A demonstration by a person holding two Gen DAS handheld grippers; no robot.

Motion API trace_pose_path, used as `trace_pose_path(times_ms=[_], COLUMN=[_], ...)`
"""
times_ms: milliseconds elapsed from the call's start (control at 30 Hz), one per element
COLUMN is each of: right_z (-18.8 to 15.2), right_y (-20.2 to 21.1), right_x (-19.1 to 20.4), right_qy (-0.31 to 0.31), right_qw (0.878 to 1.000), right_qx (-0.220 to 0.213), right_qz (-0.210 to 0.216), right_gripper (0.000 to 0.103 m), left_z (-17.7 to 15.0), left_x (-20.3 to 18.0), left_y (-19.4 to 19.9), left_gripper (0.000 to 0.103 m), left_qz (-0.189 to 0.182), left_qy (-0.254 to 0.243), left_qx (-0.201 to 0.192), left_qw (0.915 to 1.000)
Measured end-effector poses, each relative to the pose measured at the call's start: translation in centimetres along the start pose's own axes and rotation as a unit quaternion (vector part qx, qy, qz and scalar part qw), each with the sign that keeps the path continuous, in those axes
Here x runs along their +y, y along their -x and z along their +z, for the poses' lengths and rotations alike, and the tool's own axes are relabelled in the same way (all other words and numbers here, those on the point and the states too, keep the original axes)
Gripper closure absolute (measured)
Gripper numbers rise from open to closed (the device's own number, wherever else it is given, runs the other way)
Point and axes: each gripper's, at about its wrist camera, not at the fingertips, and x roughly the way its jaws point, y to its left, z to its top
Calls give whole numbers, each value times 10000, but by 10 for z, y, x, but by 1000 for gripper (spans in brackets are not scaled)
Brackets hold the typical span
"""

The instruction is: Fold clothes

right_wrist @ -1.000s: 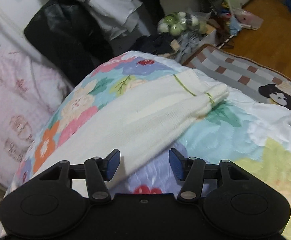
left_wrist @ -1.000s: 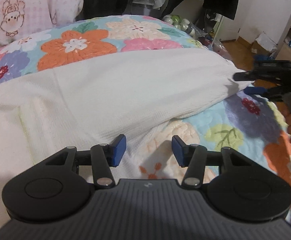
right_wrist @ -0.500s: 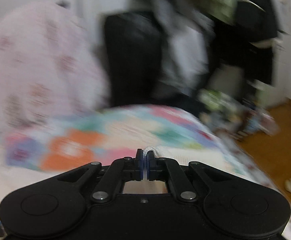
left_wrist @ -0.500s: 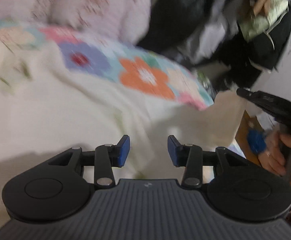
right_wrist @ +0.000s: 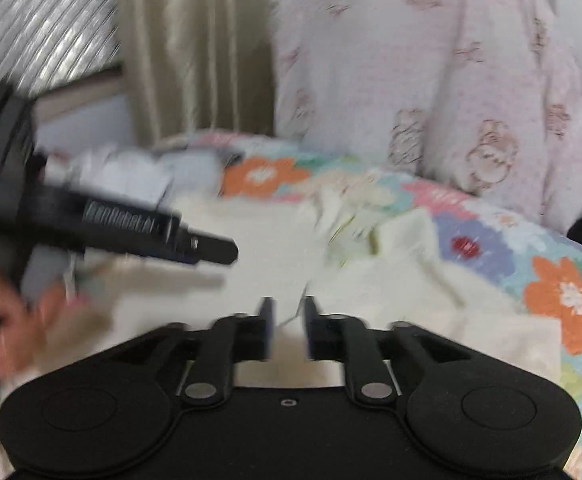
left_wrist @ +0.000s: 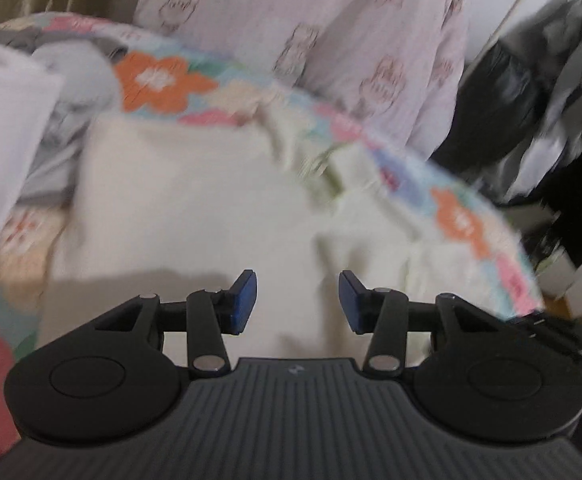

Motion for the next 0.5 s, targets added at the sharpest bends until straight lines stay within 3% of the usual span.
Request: trace_pose_path(times_ms=[167,267,367,433,500], right_z=[-44,-63,-78,-86,-97], right_y=[35,38,42,46,51], right_x=[-30,-63,-89,-105,-120], right_qy=[-604,-875,-895,-749,-686], right_qw=[9979,9932,9855,9817,9772], right_qx=[-162,6,200,320,442], right_qz=[-164,-765,-1430,-1724,-1959], right_gripper=[54,54,54,54,54], left_z=[-24,-35,-45,-51,-57], left_x=[-13,-44,-80,-103,-120], left_y=[0,-9,-23,-34,-48], left_gripper=[57,51,40,39,39], left_qz=[17,-8,-99,-180,-30], left_qy=[-597,-1266,-1972,-2476,-2944], left_qx=[62,25,125,337,364], left_qw=[9982,9920,9802,9681,9550])
